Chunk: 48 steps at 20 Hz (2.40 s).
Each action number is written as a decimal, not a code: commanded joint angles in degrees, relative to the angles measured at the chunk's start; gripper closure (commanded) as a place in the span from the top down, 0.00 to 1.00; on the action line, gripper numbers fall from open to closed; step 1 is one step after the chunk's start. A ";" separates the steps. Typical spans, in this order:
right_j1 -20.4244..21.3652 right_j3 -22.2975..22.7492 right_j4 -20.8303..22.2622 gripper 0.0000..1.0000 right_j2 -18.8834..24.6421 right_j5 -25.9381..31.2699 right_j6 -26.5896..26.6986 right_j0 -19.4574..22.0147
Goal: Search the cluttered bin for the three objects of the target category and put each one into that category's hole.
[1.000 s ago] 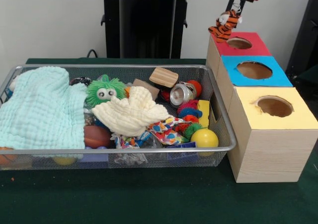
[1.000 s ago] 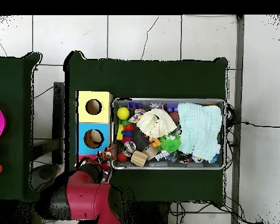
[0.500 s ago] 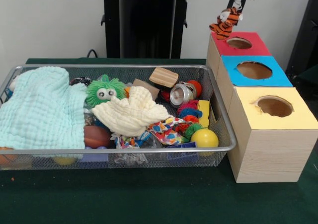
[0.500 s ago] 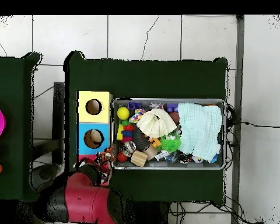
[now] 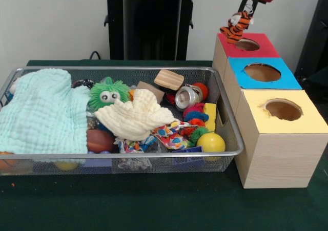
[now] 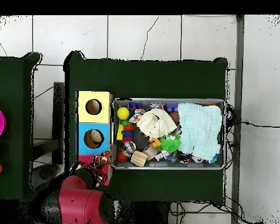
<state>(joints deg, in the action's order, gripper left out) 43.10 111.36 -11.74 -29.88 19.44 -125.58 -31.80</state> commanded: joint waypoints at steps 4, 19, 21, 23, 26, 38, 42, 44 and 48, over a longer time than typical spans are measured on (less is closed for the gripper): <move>-4.94 1.00 -6.35 0.00 -0.21 1.33 -18.52 -2.85; -8.45 -1.79 -13.03 0.00 -3.49 5.04 -19.48 -9.23; -9.17 -2.06 -13.95 0.00 -3.65 4.92 -19.59 -9.75; -9.68 -2.11 -14.78 0.00 -3.58 4.47 -19.34 -9.98; -10.42 -2.26 -15.80 0.00 -3.36 3.82 -18.66 -9.96; -11.76 -3.05 -17.88 0.00 -3.99 4.36 -17.15 -10.47; -11.36 -2.66 -18.35 0.00 -3.51 4.01 -16.78 -10.31; -11.31 -2.62 -18.61 0.00 -3.46 4.08 -16.91 -10.40; -11.74 -3.30 -19.22 0.00 -4.05 5.64 -18.05 -11.47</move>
<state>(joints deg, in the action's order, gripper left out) 33.09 111.38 -27.63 -35.05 19.44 -125.58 -42.75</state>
